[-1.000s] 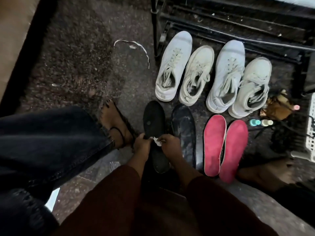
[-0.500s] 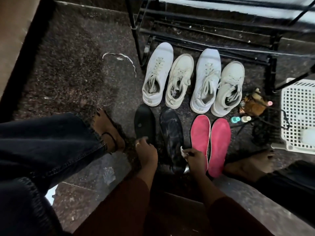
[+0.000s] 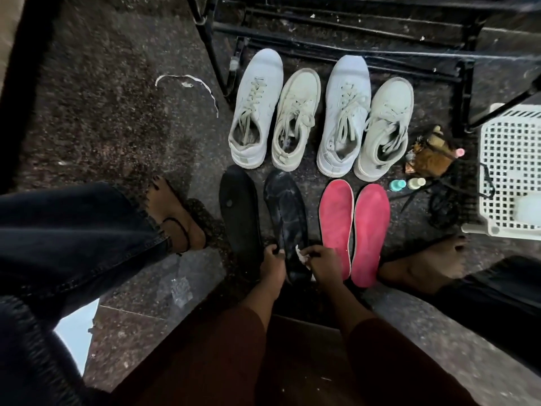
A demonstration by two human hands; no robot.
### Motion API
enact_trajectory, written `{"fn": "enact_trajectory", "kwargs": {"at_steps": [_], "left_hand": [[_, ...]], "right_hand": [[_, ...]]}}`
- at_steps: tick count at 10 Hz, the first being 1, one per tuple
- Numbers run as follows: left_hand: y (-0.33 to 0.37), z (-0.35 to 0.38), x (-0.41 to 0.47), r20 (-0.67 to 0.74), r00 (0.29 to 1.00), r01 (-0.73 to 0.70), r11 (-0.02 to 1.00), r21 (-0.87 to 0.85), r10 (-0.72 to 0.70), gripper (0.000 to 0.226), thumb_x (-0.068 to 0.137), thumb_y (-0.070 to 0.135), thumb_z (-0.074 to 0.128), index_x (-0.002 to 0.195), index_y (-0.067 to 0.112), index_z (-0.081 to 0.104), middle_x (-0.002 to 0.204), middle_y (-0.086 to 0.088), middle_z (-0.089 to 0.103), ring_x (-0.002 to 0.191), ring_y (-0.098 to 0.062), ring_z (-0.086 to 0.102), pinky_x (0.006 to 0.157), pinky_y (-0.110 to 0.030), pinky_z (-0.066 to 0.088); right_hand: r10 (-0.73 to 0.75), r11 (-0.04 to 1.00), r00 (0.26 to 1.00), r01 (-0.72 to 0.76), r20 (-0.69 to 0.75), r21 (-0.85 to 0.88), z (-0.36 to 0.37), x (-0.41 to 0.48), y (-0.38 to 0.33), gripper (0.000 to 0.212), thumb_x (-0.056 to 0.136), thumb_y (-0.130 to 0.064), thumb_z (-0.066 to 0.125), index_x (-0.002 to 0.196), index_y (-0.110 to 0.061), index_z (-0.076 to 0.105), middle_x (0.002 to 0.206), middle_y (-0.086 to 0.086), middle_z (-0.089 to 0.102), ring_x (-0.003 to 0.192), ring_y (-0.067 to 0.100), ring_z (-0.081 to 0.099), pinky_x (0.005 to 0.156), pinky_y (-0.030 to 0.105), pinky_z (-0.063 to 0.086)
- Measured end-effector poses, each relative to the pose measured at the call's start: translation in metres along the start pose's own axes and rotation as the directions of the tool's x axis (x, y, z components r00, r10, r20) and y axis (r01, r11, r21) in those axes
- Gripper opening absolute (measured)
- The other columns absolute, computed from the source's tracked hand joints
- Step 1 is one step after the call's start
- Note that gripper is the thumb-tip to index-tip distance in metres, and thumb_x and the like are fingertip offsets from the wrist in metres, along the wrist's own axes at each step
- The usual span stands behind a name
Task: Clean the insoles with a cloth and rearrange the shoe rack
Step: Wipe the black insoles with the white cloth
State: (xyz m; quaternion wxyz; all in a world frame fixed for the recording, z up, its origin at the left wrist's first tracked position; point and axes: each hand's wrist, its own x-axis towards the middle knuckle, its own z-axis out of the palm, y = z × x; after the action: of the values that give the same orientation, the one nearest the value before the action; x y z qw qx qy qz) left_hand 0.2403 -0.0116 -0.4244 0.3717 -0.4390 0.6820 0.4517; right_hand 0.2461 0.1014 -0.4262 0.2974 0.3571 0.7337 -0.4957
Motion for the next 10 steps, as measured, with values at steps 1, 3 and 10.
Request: {"fn": "enact_trajectory", "kwargs": {"at_steps": [1,3,10], "left_hand": [[-0.002,0.001,-0.002,0.08,0.997,-0.012,1.0,-0.008,0.012,0.043,0.102,0.038,0.03,0.14,0.02,0.039,0.138,-0.013,0.047,0.121,-0.033,0.048,0.103,-0.045,0.041],[0.009,-0.006,-0.032,0.095,0.995,-0.019,0.972,-0.233,0.043,0.045,0.103,0.034,0.029,0.141,0.012,0.041,0.14,-0.014,0.046,0.126,-0.03,0.045,0.105,-0.036,0.037],[0.107,-0.08,-0.237,0.268,0.854,-0.156,0.71,-0.687,0.446,0.023,0.1,0.02,0.034,0.099,0.01,0.055,0.064,0.001,0.07,0.061,-0.017,0.066,0.072,-0.037,0.049]], "right_hand": [[-0.008,1.0,1.0,0.008,0.014,0.007,-0.005,-0.006,-0.008,0.029,0.073,0.008,0.058,0.067,-0.019,0.066,0.05,-0.007,0.055,0.049,0.01,0.049,0.05,0.02,0.037],[-0.02,0.995,0.993,0.008,0.115,0.098,-0.02,-0.031,-0.03,0.027,0.075,0.02,0.048,0.075,-0.003,0.064,0.037,-0.004,0.051,0.03,0.001,0.042,0.035,0.012,0.032],[-0.353,0.921,0.925,0.318,0.14,0.225,-0.121,-0.187,-0.162,0.043,0.075,0.019,0.035,0.061,-0.006,0.067,0.063,0.015,0.063,0.054,0.019,0.057,0.053,0.022,0.045]]}}
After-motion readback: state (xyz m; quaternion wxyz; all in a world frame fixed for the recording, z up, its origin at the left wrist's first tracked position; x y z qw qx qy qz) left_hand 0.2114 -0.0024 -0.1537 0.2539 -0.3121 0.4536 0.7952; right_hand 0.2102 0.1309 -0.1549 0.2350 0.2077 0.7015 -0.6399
